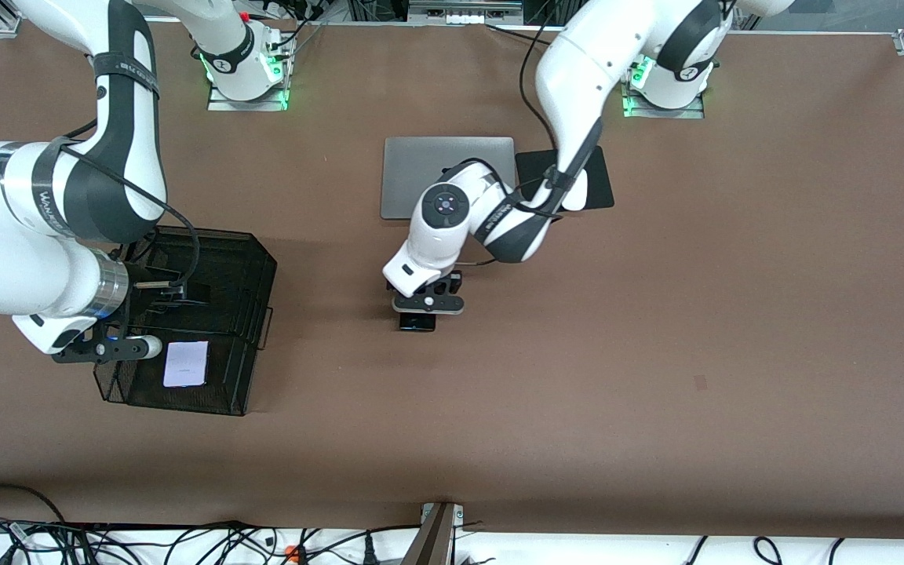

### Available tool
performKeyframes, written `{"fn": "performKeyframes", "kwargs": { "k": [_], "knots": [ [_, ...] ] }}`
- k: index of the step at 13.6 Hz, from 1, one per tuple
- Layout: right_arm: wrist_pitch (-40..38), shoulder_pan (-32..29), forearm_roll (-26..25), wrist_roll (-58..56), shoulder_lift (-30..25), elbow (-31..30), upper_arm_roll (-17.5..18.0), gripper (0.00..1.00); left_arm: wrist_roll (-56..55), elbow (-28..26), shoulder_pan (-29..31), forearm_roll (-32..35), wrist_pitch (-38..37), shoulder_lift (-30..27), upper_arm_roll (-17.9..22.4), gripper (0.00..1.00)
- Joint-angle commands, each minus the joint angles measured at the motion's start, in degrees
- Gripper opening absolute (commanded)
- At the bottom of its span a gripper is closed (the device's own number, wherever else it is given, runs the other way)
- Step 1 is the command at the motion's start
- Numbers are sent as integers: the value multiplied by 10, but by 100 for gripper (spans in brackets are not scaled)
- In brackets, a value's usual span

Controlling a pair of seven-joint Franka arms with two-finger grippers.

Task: Place phones with both arms
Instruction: 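Carry the tall black phone to the middle and release it with the left gripper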

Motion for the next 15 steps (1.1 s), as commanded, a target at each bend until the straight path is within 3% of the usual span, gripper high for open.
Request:
{"fn": "performKeyframes", "kwargs": {
  "k": [1,5,6,7,8,10,12,15],
  "knots": [
    [-1,5,3,8,-21,-22,1,99,-9,75,-29,5,1,53,30,0],
    [-2,5,3,11,-21,-25,1,99,-64,83,-44,5,7,60,35,0],
    [-2,5,3,11,-21,-25,1,99,-74,83,-44,6,23,62,37,38],
    [-2,5,3,11,-21,-25,1,99,-77,83,-44,6,26,63,37,87],
    [-2,5,3,11,-21,-25,1,99,-94,81,-50,8,26,63,40,100],
    [-3,5,3,11,-22,-25,1,99,-120,81,-72,5,19,59,85,100],
    [-4,6,3,11,-24,-25,1,99,-116,85,-59,1,-34,46,84,100],
    [-7,28,3,43,-30,-24,1,99,-103,83,2,-19,-115,-19,73,100]
  ]
}}
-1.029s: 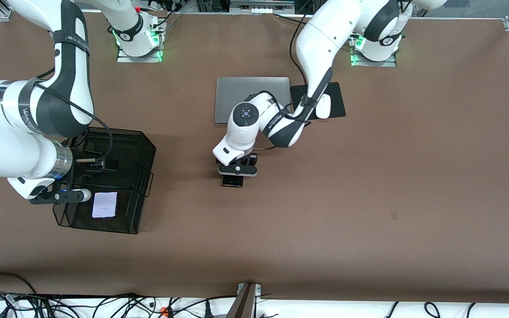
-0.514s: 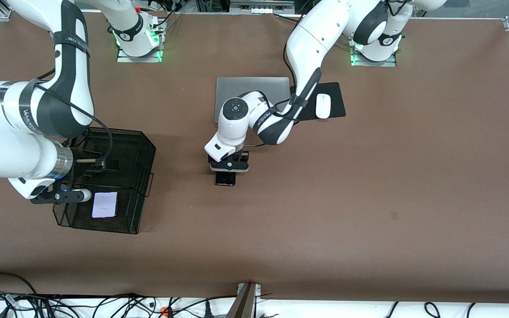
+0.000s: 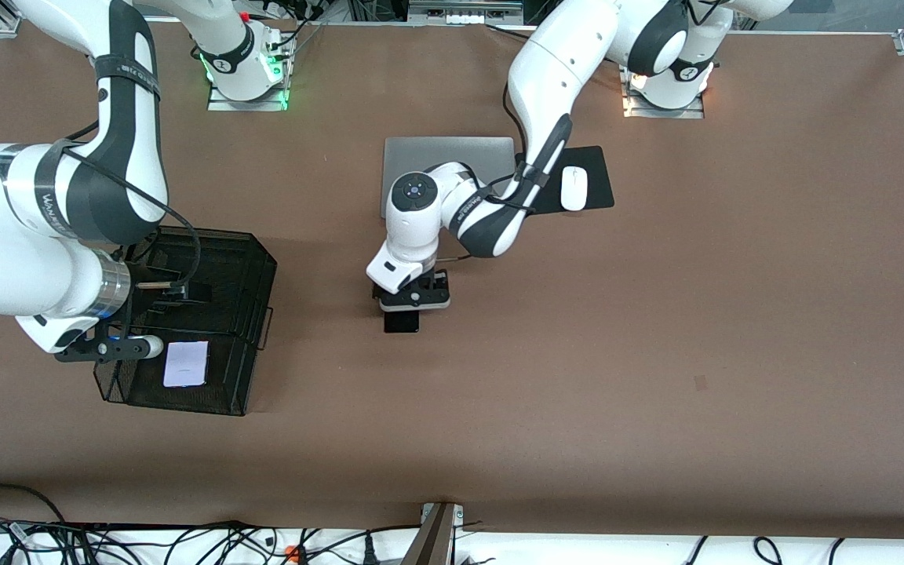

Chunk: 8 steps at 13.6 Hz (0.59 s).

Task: Place phones with both arms
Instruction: 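Carry the tall black phone to the middle and release it with the left gripper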

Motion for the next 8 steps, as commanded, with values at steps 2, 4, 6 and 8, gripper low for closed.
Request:
{"fn": "performKeyframes", "kwargs": {
  "k": [2,4,6,8],
  "knots": [
    [-5,53,4,74,-27,-17,1,99,64,-8,82,-54,-130,-91,-7,100],
    [3,101,5,123,-24,-18,3,99,139,-16,140,-88,-218,-134,-5,100],
    [32,145,11,190,-5,-18,5,99,182,-16,188,-90,-289,-158,-3,100],
    [79,193,12,255,24,-23,6,99,237,-17,243,-84,-344,-170,-2,100]
  ]
}}
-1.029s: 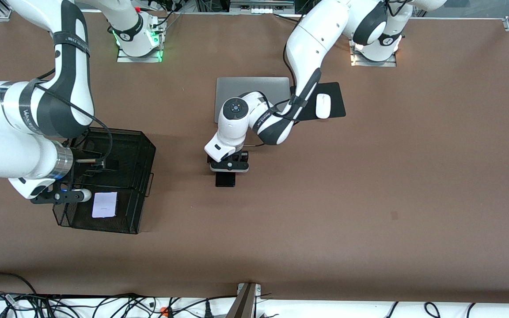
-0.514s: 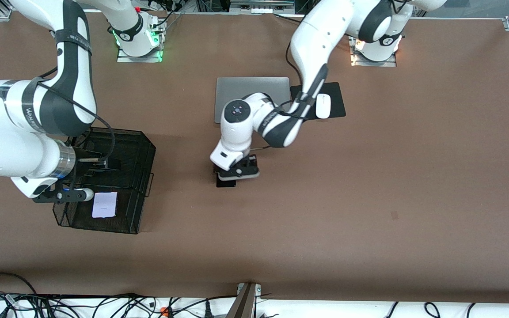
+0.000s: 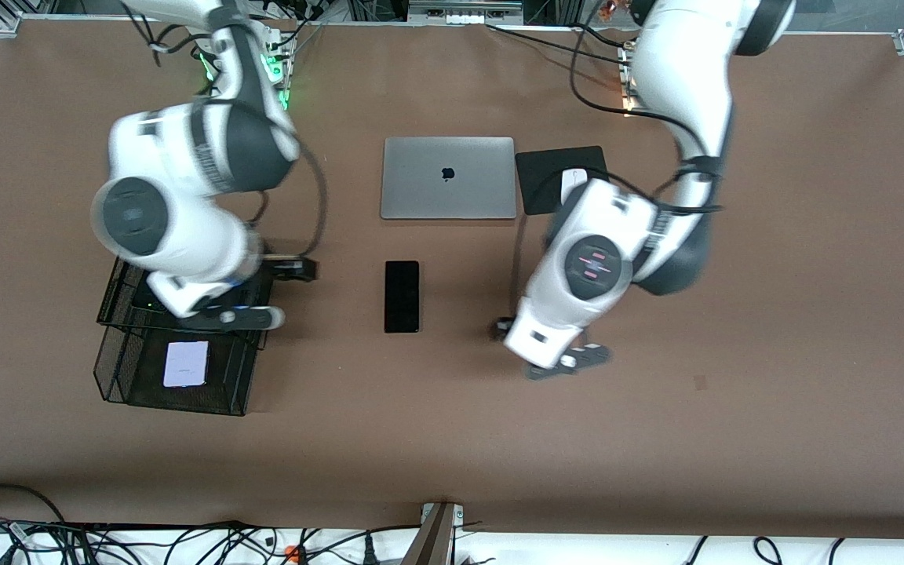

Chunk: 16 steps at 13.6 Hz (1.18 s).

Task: Place phones with both arms
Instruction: 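Carry the tall black phone to the middle and release it with the left gripper, then grasp the tall phone with the right gripper while the left gripper withdraws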

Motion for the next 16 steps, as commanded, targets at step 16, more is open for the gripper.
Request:
{"fn": "performKeyframes", "kwargs": {
  "k": [16],
  "knots": [
    [343,71,37,10,125,-162,116,99,426,-187,239,99,-168,-261,2,100]
  ]
}}
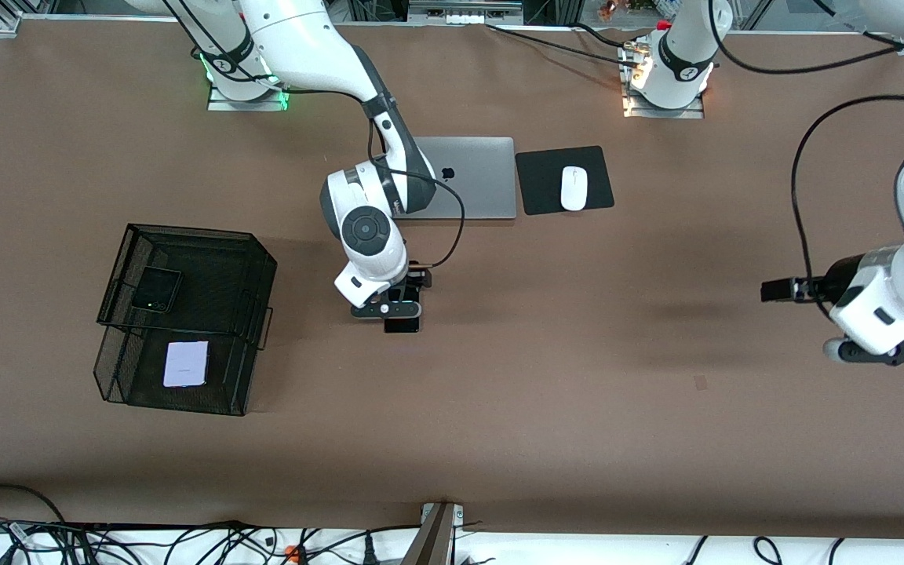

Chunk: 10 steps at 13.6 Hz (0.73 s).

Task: Place phones with both arms
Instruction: 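Grasp the tall phone with the right gripper while the left gripper withdraws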

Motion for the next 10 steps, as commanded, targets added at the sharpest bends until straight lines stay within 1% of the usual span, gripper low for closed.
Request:
{"fn": "performKeyframes", "kwargs": {
  "k": [1,4,7,8,9,10],
  "knots": [
    [25,1,10,-17,4,-6,10,99,53,-43,20,14,-18,-60,-2,100],
    [55,1,10,-18,17,-6,15,100,60,-45,29,14,-49,-89,-3,100],
    [56,-2,10,-39,19,-5,15,99,60,-51,29,14,-62,-105,-7,100],
    [62,-2,10,-40,19,-5,15,100,59,-63,28,14,-60,-114,-8,100],
    [71,-2,10,-40,20,-6,15,99,59,-91,28,14,-51,-128,-15,100],
    [77,-3,11,-40,21,-6,15,99,59,-137,30,8,-20,-158,-21,100]
  ]
}}
